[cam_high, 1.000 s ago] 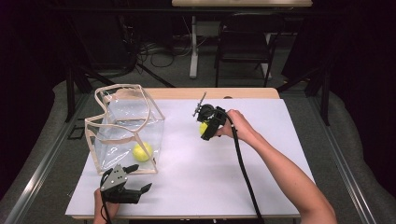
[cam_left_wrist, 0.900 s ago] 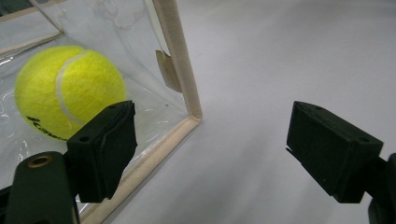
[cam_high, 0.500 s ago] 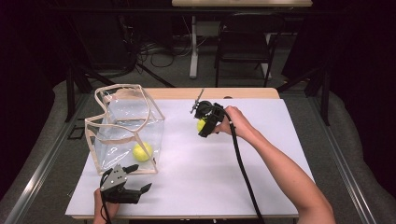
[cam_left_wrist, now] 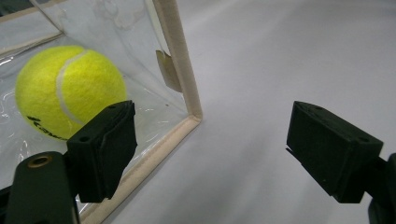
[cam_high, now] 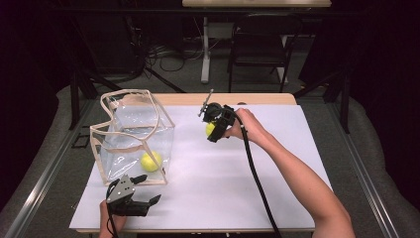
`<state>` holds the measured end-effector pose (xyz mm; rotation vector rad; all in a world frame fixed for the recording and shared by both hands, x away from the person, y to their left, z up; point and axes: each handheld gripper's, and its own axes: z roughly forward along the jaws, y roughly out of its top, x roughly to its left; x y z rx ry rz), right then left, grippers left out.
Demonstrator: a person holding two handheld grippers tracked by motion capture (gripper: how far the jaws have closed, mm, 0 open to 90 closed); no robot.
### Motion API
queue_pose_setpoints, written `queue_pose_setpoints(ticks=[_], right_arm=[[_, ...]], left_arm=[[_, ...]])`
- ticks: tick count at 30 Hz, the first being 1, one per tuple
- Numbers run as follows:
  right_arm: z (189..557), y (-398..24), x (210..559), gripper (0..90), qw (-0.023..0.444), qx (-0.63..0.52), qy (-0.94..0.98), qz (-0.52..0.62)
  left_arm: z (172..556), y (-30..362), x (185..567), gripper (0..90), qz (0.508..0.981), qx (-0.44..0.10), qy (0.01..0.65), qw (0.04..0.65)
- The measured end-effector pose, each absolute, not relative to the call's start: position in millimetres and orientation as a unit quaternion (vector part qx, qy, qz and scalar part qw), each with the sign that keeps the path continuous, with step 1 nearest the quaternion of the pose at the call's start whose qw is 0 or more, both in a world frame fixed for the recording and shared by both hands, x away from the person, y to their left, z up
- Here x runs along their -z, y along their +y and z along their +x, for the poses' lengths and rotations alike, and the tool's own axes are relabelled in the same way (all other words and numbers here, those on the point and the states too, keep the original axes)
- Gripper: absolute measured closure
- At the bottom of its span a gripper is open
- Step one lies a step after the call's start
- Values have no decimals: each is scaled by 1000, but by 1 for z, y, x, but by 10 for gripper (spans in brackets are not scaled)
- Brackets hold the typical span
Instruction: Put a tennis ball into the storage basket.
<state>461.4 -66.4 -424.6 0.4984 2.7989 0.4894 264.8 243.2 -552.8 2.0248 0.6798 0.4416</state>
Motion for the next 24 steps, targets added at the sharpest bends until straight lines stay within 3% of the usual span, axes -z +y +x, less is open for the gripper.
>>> queue_pose_setpoints(ticks=[24], right_arm=[[465, -49, 401, 257, 143, -182, 960, 157]], left_arm=[[265, 243, 553, 159, 823, -179, 277, 462]])
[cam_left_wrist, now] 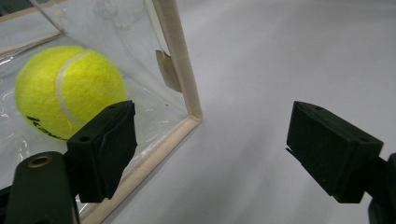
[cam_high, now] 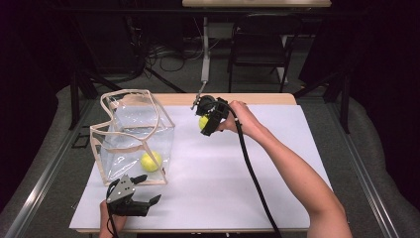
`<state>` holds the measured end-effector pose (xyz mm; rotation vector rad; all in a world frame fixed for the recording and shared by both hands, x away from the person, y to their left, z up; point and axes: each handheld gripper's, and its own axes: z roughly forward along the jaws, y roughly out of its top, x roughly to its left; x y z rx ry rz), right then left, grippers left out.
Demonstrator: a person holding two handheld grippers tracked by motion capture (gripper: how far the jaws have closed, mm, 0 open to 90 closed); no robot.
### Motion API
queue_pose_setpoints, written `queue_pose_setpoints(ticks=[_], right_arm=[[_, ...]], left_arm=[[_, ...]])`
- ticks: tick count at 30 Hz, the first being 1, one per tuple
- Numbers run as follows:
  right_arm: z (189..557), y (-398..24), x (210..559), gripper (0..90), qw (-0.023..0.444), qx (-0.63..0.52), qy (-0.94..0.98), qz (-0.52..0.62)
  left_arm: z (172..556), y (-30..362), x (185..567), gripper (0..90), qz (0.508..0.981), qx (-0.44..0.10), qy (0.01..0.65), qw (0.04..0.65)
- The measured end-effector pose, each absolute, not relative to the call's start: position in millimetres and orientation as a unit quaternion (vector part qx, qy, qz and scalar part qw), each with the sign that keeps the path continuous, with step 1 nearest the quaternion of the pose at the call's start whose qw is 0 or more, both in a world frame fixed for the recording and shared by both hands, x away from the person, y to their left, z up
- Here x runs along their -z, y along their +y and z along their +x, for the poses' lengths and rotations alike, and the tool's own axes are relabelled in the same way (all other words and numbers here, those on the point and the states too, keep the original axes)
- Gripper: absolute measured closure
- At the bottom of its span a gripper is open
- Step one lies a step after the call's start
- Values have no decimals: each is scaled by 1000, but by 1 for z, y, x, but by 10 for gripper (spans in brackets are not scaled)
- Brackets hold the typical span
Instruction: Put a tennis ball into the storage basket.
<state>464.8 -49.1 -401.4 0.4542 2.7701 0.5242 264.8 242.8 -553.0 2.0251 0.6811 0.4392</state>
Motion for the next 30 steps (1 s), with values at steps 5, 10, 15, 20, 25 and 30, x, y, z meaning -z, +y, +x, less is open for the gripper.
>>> queue_pose_setpoints(ticks=[5, 10, 15, 20, 25, 30], right_arm=[[466, -47, 398, 257, 146, -183, 960, 156], [467, -44, 395, 257, 149, -184, 959, 154], [467, -41, 394, 257, 153, -187, 958, 152], [467, -36, 388, 258, 157, -194, 957, 150], [468, -33, 385, 258, 156, -201, 955, 150], [468, -30, 383, 259, 159, -203, 955, 148]], left_arm=[[265, 243, 553, 159, 823, -179, 277, 462], [265, 243, 553, 159, 823, -179, 277, 462], [265, 243, 553, 159, 823, -179, 277, 462], [265, 243, 553, 159, 823, -180, 277, 463], [265, 243, 553, 159, 823, -180, 277, 463], [265, 243, 553, 159, 823, -180, 277, 463]])
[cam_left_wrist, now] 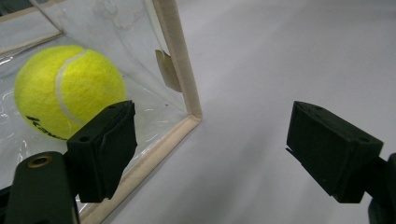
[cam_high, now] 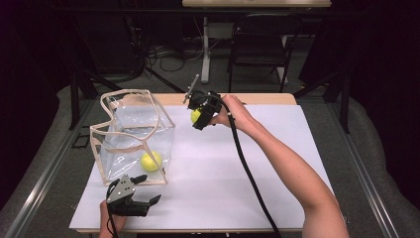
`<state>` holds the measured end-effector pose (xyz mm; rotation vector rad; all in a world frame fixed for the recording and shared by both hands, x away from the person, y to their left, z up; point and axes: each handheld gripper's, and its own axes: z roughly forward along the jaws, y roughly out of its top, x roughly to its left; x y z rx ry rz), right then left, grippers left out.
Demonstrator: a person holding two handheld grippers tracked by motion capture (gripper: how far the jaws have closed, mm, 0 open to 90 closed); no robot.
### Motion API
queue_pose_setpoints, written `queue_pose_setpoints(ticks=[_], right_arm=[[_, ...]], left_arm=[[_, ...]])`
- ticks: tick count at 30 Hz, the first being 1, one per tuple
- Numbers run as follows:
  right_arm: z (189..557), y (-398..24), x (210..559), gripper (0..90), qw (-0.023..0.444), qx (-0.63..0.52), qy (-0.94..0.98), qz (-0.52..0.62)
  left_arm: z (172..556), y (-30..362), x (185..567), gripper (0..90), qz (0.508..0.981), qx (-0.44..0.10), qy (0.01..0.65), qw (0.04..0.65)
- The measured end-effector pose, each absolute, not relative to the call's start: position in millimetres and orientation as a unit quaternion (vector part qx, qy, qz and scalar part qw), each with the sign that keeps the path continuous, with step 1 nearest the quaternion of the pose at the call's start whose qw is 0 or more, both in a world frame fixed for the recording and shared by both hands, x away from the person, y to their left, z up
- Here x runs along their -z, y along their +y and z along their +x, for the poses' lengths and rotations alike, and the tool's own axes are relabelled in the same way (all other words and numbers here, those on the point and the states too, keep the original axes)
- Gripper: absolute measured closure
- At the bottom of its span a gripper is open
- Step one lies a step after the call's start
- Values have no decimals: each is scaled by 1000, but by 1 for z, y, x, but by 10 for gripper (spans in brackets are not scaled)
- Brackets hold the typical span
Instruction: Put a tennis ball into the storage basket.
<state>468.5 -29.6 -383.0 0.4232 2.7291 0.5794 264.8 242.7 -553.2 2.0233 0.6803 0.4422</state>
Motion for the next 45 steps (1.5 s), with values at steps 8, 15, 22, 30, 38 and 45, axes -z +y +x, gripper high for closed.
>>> queue_pose_setpoints(ticks=[8, 15, 22, 30, 38, 45], right_arm=[[469, -25, 379, 259, 163, -207, 953, 149], [466, -19, 375, 259, 167, -215, 952, 142], [465, -11, 372, 259, 171, -217, 952, 134], [465, -4, 369, 259, 172, -220, 951, 129], [465, 1, 365, 259, 173, -229, 950, 125], [465, 4, 360, 259, 175, -237, 947, 128]], left_arm=[[265, 242, 553, 159, 823, -179, 277, 463], [264, 243, 553, 159, 822, -179, 278, 463], [264, 243, 553, 159, 823, -180, 277, 463], [264, 244, 553, 159, 823, -181, 277, 462], [265, 243, 553, 159, 823, -180, 277, 462], [265, 243, 553, 159, 823, -180, 277, 463]])
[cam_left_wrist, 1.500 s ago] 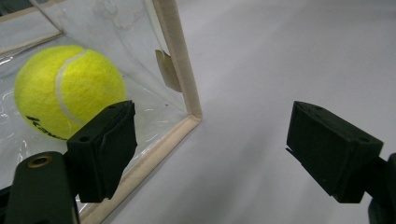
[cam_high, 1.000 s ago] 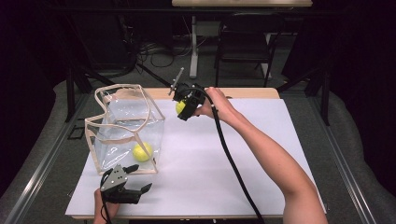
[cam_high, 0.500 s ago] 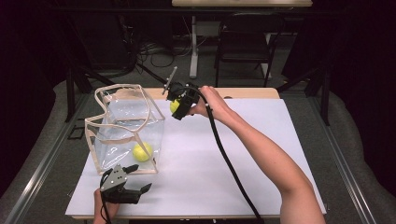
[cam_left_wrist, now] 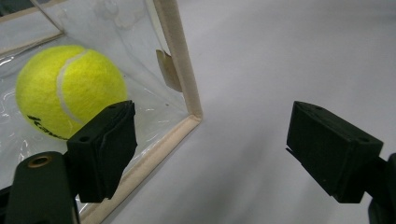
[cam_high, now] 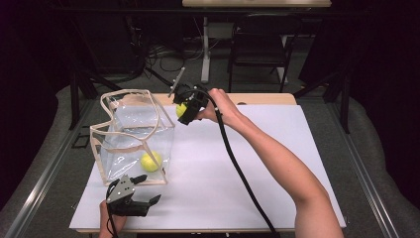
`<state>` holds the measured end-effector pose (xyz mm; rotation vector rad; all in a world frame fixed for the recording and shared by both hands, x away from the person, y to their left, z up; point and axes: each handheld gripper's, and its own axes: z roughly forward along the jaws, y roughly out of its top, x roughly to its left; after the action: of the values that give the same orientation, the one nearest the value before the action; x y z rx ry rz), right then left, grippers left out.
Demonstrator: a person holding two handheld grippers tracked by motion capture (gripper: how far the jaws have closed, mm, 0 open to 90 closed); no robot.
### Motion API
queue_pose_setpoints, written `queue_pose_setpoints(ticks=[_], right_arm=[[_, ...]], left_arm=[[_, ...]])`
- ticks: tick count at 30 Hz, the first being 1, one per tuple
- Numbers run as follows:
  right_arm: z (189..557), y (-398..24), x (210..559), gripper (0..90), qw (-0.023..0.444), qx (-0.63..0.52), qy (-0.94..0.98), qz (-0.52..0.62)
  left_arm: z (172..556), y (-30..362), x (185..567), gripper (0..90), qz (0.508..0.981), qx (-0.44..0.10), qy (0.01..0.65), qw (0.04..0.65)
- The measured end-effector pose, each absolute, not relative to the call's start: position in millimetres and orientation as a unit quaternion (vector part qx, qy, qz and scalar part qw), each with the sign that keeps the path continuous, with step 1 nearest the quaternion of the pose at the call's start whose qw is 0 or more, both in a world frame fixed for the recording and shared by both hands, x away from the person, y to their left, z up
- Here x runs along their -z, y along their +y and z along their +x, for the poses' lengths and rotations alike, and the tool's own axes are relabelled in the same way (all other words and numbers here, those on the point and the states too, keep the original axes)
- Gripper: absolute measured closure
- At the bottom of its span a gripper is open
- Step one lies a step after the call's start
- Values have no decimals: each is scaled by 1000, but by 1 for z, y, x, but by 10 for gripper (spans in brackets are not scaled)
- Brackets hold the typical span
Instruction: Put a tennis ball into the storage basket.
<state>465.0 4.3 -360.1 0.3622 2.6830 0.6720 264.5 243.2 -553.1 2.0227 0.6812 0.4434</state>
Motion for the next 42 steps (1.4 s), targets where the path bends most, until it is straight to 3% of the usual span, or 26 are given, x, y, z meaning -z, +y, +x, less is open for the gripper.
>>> queue_pose_setpoints(ticks=[42], right_arm=[[466, 26, 337, 260, 192, -289, 929, 129]], left_arm=[[264, 244, 553, 159, 823, -181, 277, 461]])
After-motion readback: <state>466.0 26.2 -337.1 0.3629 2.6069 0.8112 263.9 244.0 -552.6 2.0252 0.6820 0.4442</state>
